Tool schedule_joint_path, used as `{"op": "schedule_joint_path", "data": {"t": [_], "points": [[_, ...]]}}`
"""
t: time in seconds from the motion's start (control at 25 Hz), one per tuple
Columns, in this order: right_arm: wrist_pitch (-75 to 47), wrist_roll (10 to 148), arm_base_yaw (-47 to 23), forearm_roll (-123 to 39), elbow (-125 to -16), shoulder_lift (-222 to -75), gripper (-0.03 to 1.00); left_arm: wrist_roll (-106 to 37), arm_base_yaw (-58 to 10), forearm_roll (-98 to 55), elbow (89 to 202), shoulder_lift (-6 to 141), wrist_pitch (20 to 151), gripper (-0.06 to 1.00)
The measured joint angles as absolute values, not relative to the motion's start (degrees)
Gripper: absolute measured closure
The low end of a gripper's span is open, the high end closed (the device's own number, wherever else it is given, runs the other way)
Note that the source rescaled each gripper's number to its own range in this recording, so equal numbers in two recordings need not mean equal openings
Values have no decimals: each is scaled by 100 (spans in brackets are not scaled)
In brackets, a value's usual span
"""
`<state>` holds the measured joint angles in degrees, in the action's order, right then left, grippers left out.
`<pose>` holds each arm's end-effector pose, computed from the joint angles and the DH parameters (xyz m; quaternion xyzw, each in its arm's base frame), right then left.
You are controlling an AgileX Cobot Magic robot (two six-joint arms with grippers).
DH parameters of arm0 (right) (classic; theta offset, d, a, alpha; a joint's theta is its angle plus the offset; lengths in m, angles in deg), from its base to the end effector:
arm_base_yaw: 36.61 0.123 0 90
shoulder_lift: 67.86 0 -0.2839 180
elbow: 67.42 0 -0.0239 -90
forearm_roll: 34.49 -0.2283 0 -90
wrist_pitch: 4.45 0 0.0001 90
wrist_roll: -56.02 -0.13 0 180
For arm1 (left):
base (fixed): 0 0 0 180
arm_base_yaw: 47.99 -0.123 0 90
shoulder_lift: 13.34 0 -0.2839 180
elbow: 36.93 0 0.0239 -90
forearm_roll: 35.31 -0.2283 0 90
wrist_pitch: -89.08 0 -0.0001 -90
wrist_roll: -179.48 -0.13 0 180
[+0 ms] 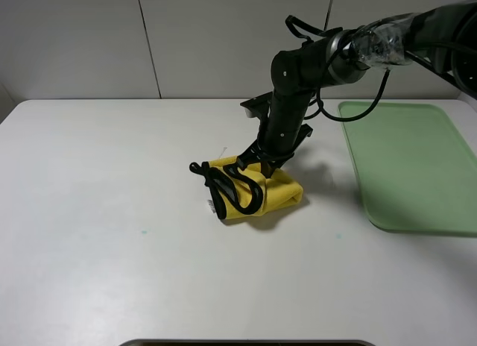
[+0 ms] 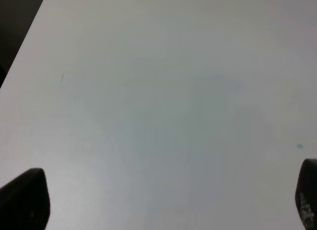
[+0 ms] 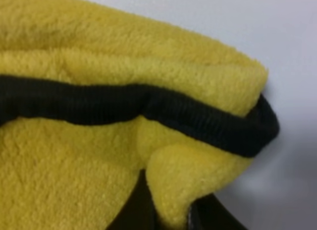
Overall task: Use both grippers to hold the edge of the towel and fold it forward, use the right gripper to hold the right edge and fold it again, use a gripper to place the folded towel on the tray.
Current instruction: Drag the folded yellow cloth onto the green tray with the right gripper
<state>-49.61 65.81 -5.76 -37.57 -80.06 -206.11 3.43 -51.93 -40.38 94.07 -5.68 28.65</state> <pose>0.3685 0.2259 0.0703 -0.3297 0.9404 0.0349 0.0753 0.0110 0.0108 0.2474 -0.0601 0.8501 0.0442 0.5213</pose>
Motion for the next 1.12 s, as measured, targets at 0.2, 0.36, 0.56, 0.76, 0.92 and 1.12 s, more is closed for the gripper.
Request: {"op": "schedule_joint_path", "data": {"t": [0.2,0.36,0.56,0.76,0.92,1.12], "points": [[-4961,6581,-576,-3744,-8006,-20582,90,343,-5193,-4038,9407,-568,2865,-6],[-4979,6523,-576,-3514,-8006,-20520,90,343,-5193,-4038,9407,-568,2865,-6],[-5221,6414,-576,-3166,-8006,-20336,90,343,-5193,-4038,9407,-568,2865,-6],[-5300,6150,-576,-2754,-8006,-20086,90,343,-5193,-4038,9407,-568,2865,-6],[-5412,6069,-576,-2431,-8006,-19926,90,343,-5193,-4038,9407,-568,2865,-6],[-5424,5941,-576,-1934,-8006,-19892,90,343,-5193,-4038,9407,-568,2865,-6]]}}
